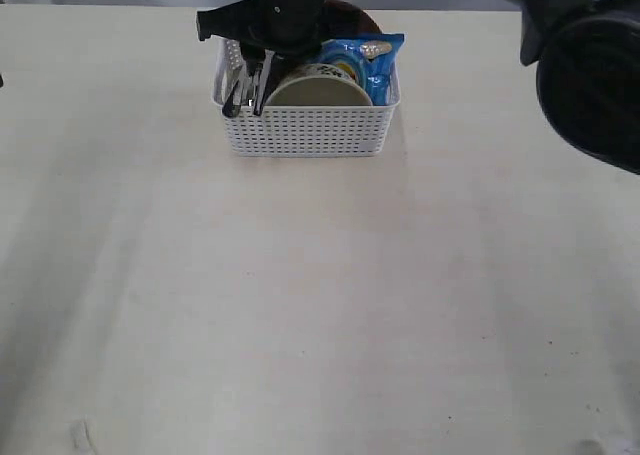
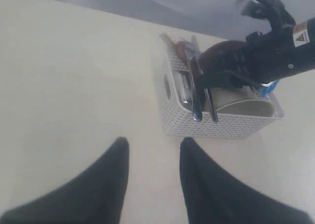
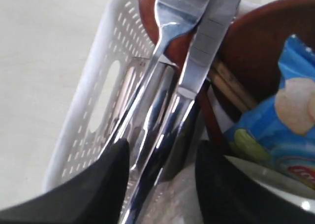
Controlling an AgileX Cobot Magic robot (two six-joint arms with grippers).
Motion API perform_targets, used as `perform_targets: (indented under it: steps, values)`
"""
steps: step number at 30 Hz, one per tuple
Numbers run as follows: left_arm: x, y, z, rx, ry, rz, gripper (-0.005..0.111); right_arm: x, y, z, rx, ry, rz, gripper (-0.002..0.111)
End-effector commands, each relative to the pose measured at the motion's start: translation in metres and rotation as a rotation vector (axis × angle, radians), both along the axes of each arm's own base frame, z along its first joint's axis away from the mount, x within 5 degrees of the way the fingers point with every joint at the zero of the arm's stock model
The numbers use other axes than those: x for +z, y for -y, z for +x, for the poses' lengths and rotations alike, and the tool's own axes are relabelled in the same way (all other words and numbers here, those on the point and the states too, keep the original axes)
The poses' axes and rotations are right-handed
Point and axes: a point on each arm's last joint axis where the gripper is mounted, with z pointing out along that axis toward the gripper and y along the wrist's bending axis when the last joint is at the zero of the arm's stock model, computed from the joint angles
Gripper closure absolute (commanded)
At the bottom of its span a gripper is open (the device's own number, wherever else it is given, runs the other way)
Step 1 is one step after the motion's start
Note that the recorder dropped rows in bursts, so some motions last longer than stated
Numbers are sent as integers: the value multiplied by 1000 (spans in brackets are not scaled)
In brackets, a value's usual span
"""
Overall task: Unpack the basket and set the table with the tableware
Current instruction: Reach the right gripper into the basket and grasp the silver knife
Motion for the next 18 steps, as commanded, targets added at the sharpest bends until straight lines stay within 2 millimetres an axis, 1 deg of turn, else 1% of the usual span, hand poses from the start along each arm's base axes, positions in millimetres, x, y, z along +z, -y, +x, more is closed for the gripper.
perform_targets:
  steps: [1, 6, 11, 12, 14, 18]
  values:
    - [-1, 0, 0, -1, 4, 8, 73, -1, 4, 2, 2, 14, -43, 66]
    - [-1, 0, 0, -1, 4, 8, 73, -16, 2, 4, 3, -7, -59, 66]
    - [-1, 0, 0, -1, 4, 8, 73, -17, 1, 5, 3, 3, -51, 66]
    - [-1, 0, 0, -1, 4, 8, 73, -17, 1, 6, 3, 7, -48, 68]
    - [-1, 0, 0, -1, 4, 8, 73, -17, 1, 6, 3, 12, -47, 74]
    - [-1, 0, 0, -1, 4, 8, 73, -17, 2, 7, 1, 12, -47, 96]
